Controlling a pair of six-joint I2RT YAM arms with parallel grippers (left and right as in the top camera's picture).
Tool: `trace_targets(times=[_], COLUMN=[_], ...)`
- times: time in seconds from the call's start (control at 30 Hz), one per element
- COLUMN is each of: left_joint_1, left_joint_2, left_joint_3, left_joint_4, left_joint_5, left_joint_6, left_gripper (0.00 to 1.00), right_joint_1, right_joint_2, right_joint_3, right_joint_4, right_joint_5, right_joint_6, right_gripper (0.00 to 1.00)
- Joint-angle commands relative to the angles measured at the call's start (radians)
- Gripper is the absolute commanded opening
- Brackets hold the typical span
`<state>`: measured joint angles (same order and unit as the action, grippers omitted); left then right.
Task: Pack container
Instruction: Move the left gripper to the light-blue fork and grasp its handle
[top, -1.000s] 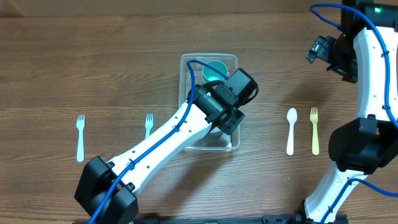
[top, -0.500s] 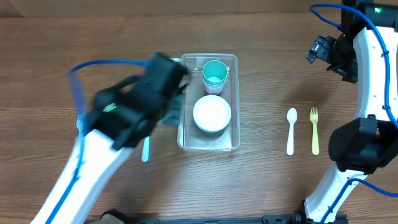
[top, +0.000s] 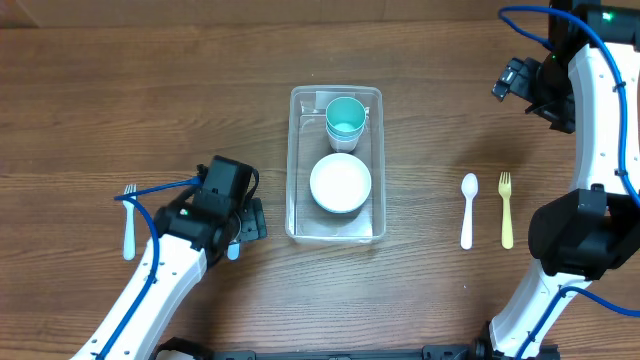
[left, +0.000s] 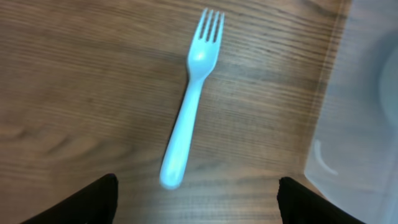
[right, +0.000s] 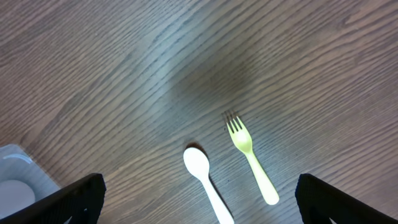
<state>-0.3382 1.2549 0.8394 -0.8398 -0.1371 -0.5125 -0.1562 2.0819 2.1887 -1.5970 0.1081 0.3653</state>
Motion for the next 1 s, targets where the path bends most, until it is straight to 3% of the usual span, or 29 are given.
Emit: trace_targets(times=[0.0, 0.2, 0.37, 0.73, 0.97], left_joint_1=[0.007, 0.113, 0.249, 0.256, 0.219], left_joint_2=[0.036, 0.199, 0.318, 0.347, 0.347], left_joint_3=[-0.095, -0.105, -0.105, -0.105, -0.105], left_joint_4=[0.132, 0.243, 0.308, 0.367, 0.382], left_joint_5=[0.058, 0.092, 0.221, 0.269, 0.257], left_joint_6=[0.172, 0.301, 0.476, 0.49, 0.438], left_gripper=[0.82, 0.87, 0.8, 0.58, 0.56], right_joint_1=[0.0, 0.0, 0.0, 0.0, 0.0], right_joint_2=[-0.038, -0.038, -0.038, -0.038, -0.038], right_joint_3=[0.024, 0.024, 0.024, 0.024, 0.024], right_joint_4=[0.004, 0.004, 0.004, 0.004, 0.004], right_joint_5=[0.003, 0.003, 0.003, 0.003, 0.003], right_joint_6=[0.006, 0.006, 0.006, 0.006, 0.006], right_gripper=[1.0, 1.0, 1.0, 1.0, 1.0])
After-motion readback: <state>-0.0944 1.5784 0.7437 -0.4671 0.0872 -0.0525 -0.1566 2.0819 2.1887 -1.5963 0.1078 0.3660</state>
